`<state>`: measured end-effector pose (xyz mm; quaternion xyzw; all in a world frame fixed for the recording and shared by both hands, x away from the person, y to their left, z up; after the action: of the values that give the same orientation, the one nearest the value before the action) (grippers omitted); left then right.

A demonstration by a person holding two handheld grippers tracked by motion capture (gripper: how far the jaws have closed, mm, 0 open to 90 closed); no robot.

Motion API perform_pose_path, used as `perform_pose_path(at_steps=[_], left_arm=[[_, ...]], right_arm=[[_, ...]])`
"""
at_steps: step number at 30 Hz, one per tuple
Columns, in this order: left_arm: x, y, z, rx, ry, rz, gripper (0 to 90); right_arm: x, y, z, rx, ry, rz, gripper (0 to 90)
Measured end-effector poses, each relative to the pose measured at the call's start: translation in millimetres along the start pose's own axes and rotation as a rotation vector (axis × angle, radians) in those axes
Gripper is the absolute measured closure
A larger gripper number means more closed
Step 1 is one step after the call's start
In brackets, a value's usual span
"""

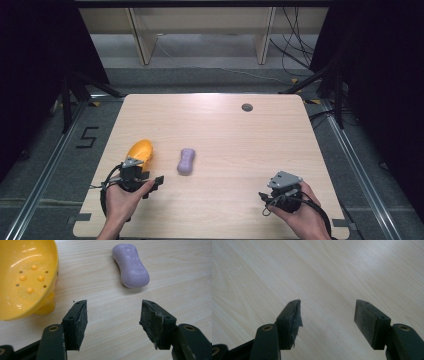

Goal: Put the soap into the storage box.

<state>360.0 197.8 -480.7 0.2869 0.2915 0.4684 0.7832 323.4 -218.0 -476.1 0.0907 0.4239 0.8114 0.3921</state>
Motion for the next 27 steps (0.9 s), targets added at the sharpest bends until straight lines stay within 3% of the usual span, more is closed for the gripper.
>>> perform_pose_path(at_steps=[8,13,14,17,19,22,27], left_arm=[[-10.0,-2.8,20.9,0.013,0.002,0.0,34.2],[-20.7,-15.3,40.8,0.026,0.015,0.014,31.2],[-22.4,-18.0,46.4,0.061,0.013,0.003,31.2],[-29.6,-29.0,58.1,0.092,0.036,0.003,30.0],[-32.7,-36.5,65.5,0.132,0.022,-0.002,29.7],[-40.9,-52.6,77.3,0.17,0.055,0.014,29.4],[-42.7,-62.3,87.1,0.201,0.068,0.027,29.1]], right_arm=[[2.2,1.0,0.4,0.014,-0.011,-0.008,38.8],[2.6,0.6,0.4,0.017,-0.016,-0.002,38.4],[1.6,-0.3,0.5,0.009,-0.005,0.002,38.3],[1.4,0.8,-0.2,0.014,-0.014,-0.009,38.2],[1.4,0.8,-0.2,0.014,-0.013,-0.008,38.0],[2.3,-0.1,0.0,0.014,-0.01,0.009,37.6],[2.9,0.7,-0.2,0.019,-0.018,0.0,37.4]])
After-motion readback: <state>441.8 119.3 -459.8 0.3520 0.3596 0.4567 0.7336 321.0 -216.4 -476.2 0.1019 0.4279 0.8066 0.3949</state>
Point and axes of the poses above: each handheld gripper's, and its own axes: y roughly backward along the jaws, z roughly out of its top, x roughly to its left, the point moved 3 cm from there along -y, roughly forward along the jaws, and after that the axes turned 1 degree about -y, right-handed, at the moved point
